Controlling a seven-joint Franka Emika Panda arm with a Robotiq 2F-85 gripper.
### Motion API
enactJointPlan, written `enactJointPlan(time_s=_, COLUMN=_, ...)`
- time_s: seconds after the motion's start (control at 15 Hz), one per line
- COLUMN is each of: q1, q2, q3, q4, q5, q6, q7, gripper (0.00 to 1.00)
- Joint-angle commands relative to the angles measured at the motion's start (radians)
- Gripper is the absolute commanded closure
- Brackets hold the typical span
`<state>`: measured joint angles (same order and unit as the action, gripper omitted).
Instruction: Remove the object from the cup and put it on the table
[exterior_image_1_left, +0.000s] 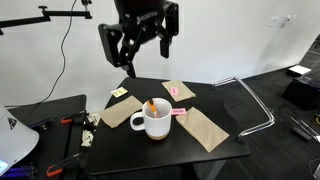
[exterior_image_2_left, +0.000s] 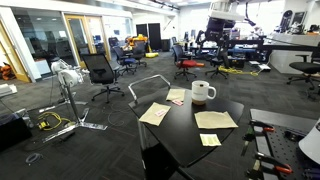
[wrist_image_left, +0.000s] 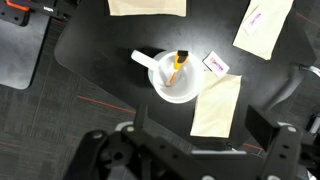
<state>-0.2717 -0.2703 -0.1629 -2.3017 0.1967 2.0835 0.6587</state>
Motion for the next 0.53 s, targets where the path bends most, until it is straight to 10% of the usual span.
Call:
enactJointPlan(time_s=0.0, q1=0.007, q2=0.061, q3=-0.01, q4=0.006, q5=0.036, q6=0.002, q7=0.006, gripper=0.0)
enactJointPlan(time_s=0.47, q1=0.014, q2=0.11, q3=-0.012, q4=-0.002, q5=0.021, q6=-0.002, q7=0.0, gripper=0.0)
